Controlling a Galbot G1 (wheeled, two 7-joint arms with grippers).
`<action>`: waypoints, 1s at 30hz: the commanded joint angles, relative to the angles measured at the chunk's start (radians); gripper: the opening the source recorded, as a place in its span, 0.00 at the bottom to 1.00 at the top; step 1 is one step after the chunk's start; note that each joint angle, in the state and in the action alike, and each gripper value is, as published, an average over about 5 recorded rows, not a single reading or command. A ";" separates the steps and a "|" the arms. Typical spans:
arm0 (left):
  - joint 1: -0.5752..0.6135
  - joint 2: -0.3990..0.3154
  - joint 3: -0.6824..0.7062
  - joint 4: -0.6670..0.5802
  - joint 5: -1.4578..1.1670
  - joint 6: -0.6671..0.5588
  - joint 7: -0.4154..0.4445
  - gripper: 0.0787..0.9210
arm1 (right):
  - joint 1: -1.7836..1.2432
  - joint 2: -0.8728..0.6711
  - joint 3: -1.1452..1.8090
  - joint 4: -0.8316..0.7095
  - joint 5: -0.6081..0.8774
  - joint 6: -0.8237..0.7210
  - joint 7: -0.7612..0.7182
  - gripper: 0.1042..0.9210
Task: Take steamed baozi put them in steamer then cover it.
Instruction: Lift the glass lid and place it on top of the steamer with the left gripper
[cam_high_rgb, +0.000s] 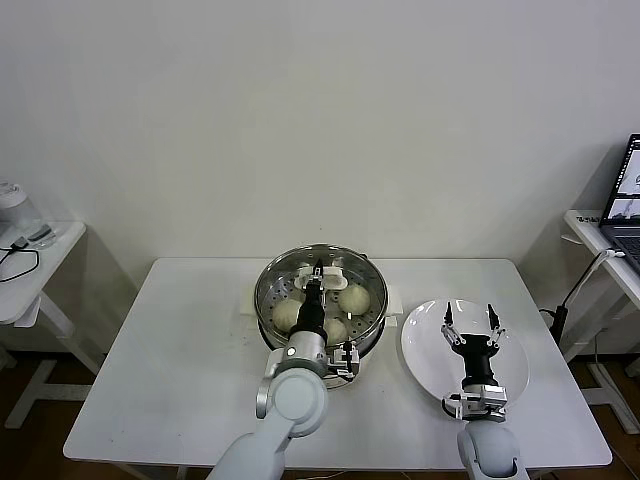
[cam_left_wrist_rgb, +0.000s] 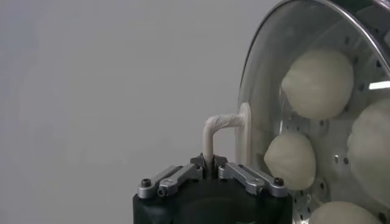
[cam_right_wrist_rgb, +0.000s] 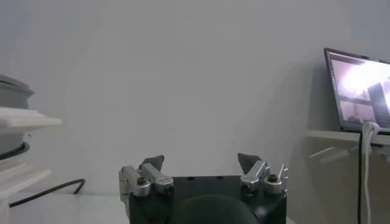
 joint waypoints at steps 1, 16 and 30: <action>0.006 -0.003 -0.004 0.013 0.021 -0.014 -0.025 0.13 | 0.000 -0.001 0.002 0.000 0.002 0.001 0.000 0.88; 0.014 -0.015 -0.017 0.024 0.040 -0.035 -0.026 0.13 | 0.006 -0.004 0.003 -0.003 0.005 0.001 -0.001 0.88; 0.047 0.015 -0.016 -0.063 0.031 -0.040 -0.024 0.45 | 0.007 0.000 -0.001 -0.002 0.001 0.001 -0.001 0.88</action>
